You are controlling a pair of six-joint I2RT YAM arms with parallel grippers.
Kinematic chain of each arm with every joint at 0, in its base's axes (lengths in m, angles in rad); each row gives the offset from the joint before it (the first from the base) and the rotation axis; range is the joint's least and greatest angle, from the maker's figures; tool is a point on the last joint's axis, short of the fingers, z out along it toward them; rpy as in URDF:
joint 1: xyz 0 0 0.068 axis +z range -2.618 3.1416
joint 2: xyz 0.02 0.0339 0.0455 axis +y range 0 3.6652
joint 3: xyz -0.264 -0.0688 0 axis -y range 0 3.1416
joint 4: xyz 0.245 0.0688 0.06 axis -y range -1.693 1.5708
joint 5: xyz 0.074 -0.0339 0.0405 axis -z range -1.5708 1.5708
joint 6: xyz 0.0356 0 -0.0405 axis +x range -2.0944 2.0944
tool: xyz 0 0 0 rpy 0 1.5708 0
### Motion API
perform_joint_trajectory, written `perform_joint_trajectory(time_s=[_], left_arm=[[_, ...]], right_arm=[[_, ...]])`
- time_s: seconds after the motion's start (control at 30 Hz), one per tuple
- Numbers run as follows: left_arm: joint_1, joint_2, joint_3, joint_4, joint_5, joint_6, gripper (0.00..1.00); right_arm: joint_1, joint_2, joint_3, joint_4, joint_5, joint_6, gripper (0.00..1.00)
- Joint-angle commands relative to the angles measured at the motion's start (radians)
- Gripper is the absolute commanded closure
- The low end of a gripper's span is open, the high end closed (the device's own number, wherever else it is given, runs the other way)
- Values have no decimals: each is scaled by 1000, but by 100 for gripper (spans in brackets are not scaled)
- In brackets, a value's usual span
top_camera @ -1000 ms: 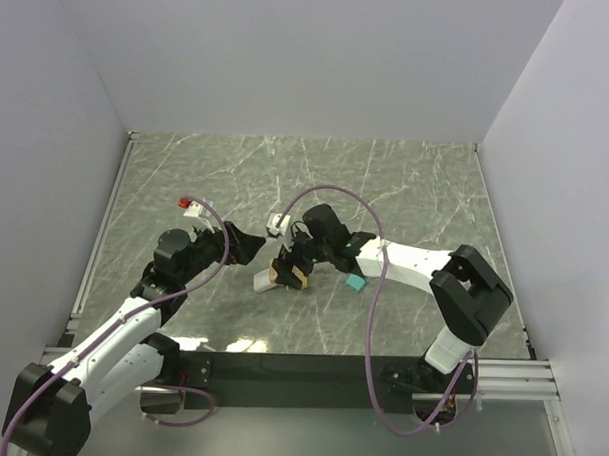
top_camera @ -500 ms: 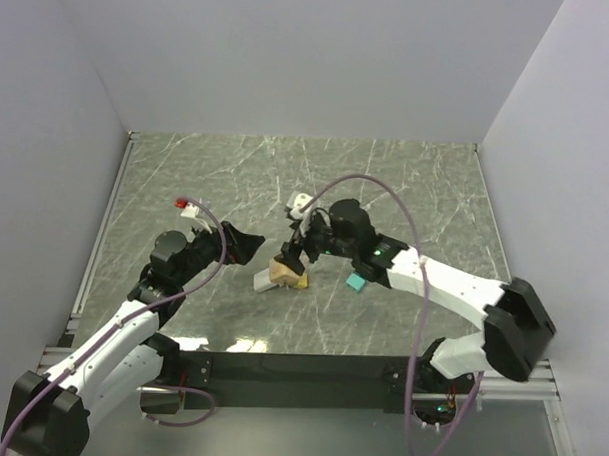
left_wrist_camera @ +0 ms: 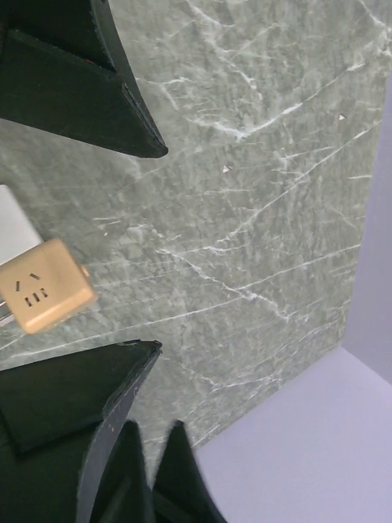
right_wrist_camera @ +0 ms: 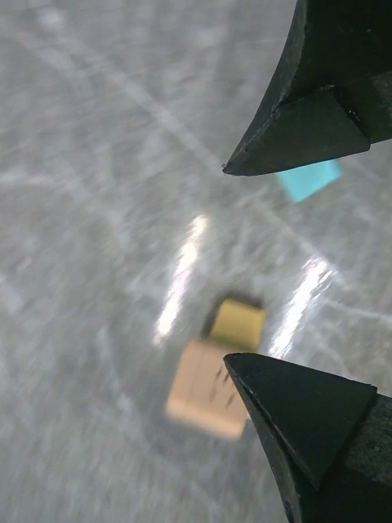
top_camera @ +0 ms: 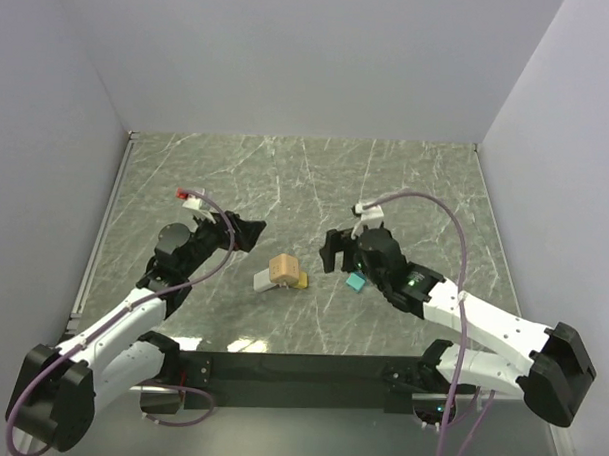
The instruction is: Insert the plug
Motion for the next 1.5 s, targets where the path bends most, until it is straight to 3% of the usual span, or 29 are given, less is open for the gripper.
perform_joint_trajectory(time_s=[0.0, 0.37, 0.8, 0.93, 1.07, 1.1, 1.17, 1.27, 1.33, 1.47], left_arm=[[-17, 15, 55, 103, 4, 52, 1], [-26, -45, 13, 66, -3, 80, 1], [-31, -28, 18, 73, 14, 92, 1], [-33, -33, 18, 68, 14, 92, 1], [-33, -36, 21, 59, 14, 95, 0], [-34, -38, 21, 57, 14, 95, 1], [-36, -36, 23, 59, 23, 92, 1], [-37, -34, 30, 57, 68, 88, 0], [-40, -39, 30, 65, 112, 78, 1], [-46, -39, 41, 69, 181, 52, 1]], right_arm=[[-2, -31, -76, -109, 146, 211, 5], [-132, 90, -144, -80, 108, 309, 16], [-140, 260, -117, -80, 23, 369, 18], [-142, 327, -87, -69, 12, 361, 23], [-143, 355, -72, -84, 27, 343, 44], [-143, 342, -72, -87, 32, 335, 54], [-143, 317, -71, -101, 40, 289, 64], [-142, 231, -60, -104, 57, 158, 87], [-140, 135, -49, -85, 43, 41, 90], [-140, -53, -63, 124, -98, -172, 92]])
